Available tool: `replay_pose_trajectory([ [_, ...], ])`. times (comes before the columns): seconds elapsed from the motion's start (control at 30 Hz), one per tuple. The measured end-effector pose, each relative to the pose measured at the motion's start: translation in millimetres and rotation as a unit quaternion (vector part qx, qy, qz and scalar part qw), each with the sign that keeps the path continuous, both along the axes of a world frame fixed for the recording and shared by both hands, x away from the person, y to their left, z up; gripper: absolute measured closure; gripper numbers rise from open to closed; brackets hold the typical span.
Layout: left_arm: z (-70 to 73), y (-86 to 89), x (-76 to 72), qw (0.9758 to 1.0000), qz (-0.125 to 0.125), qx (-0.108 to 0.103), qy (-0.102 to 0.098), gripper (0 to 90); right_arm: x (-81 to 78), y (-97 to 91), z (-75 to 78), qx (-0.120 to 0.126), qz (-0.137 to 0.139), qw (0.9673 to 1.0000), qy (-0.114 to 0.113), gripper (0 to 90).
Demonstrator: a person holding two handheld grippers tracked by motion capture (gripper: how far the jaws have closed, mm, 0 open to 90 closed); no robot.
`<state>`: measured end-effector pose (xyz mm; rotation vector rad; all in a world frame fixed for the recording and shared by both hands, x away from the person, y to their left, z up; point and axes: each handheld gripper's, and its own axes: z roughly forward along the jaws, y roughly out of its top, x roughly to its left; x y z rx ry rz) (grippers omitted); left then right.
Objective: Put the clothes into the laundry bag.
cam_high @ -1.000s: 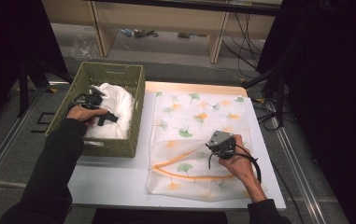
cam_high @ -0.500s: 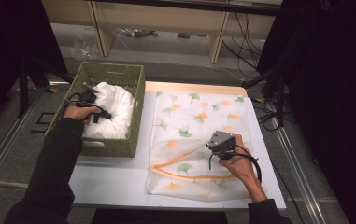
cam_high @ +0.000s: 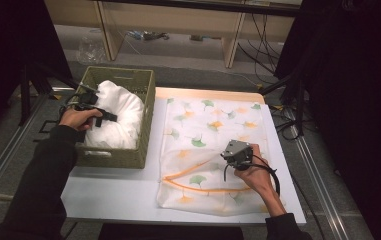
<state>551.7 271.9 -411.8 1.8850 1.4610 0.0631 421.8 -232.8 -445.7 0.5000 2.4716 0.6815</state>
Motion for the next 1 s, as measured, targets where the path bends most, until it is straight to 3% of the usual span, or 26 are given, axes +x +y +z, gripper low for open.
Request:
replay_pose_trajectory([
  [0.03, 11.9, 1.2, -2.9, 0.9999, 0.002, -0.01, -0.014, 61.1, -1.2, 0.5, -0.3, 0.001, -0.006, 1.0, 0.003, 89.2],
  [0.07, 11.9, 1.2, -2.9, 0.9999, 0.002, -0.01, -0.014, 61.1, -1.2, 0.5, -0.3, 0.001, -0.006, 1.0, 0.003, 89.2],
  [0.13, 29.5, 2.4, -8.1, 0.9988, 0.003, -0.033, -0.036, 61.1, -1.2, 0.4, 0.0, 0.002, -0.005, 1.0, 0.002, 89.2],
  [0.17, 29.5, 2.4, -8.1, 0.9988, 0.003, -0.033, -0.036, 61.0, -1.5, 0.1, 0.1, 0.002, -0.006, 1.0, 0.002, 89.2],
  [0.23, 39.2, 3.5, -11.1, 0.9974, 0.004, -0.054, -0.048, 60.9, -0.4, -0.7, 0.6, -0.001, 0.002, 1.0, -0.002, 89.2],
  [0.33, 56.8, 4.6, -16.1, 0.9965, 0.001, -0.055, -0.063, 60.9, -0.3, -1.8, 1.4, 0.004, 0.001, 1.0, -0.002, 89.2],
  [0.37, 69.7, 4.8, -20.2, 0.996, -0.005, -0.054, -0.071, 61.1, -1.2, -1.4, 0.9, 0.005, -0.004, 1.0, 0.001, 89.2],
  [0.43, 76.2, 4.7, -23.1, 0.9958, -0.006, -0.051, -0.075, 61.1, -0.5, -0.9, 0.8, 0.001, 0.002, 1.0, -0.002, 89.2],
  [0.47, 89.3, 4.5, -29.7, 0.995, -0.014, -0.045, -0.088, 61.1, -0.5, -0.4, 0.8, 0.001, 0.001, 1.0, -0.002, 89.2],
  [0.5, 89.3, 4.5, -29.7, 0.995, -0.014, -0.045, -0.088, 61.0, -0.5, -0.4, 0.8, 0.001, 0.001, 1.0, -0.002, 89.2],
  [0.53, 101.2, 5.3, -37.1, 0.9935, -0.019, -0.053, -0.099, 61.0, 0.2, -0.6, 1.3, -0.004, 0.008, 0.9999, -0.011, 89.2],
  [0.57, 101.2, 5.3, -37.1, 0.9935, -0.019, -0.053, -0.099, 61.0, 0.2, -0.6, 1.3, -0.004, 0.008, 0.9999, -0.011, 89.2],
  [0.63, 115.2, 5.1, -49.1, 0.9896, -0.035, -0.083, -0.112, 60.9, -1.3, -0.6, 1.4, 0.004, -0.007, 1.0, 0.0, 89.2],
  [0.7, 118.5, 3.4, -53.1, 0.9885, -0.041, -0.092, -0.113, 60.8, -1.9, -0.8, 1.6, 0.008, -0.012, 0.9999, 0.003, 89.2],
  [0.73, 125.3, -2.2, -61.4, 0.9873, -0.051, -0.095, -0.116, 60.7, 0.4, -1.0, 1.8, 0.004, 0.002, 1.0, -0.005, 89.2],
  [0.77, 125.3, -2.2, -61.4, 0.9873, -0.051, -0.095, -0.116, 60.6, 0.4, -1.0, 1.8, 0.004, 0.002, 1.0, -0.005, 89.2],
  [0.83, 134.0, -15.4, -76.9, 0.9848, -0.065, -0.094, -0.131, 60.7, 1.5, 0.0, 2.0, 0.001, 0.007, 0.9999, -0.008, 89.2],
  [0.9, 139.3, -24.3, -87.3, 0.9837, -0.072, -0.089, -0.138, 60.7, 0.4, 1.9, 2.5, 0.004, -0.007, 1.0, -0.002, 89.2],
  [1.0, 143.5, -33.2, -97.8, 0.9813, -0.08, -0.098, -0.145, 60.7, 3.8, 2.6, 5.7, 0.001, 0.004, 1.0, -0.008, 89.2],
])
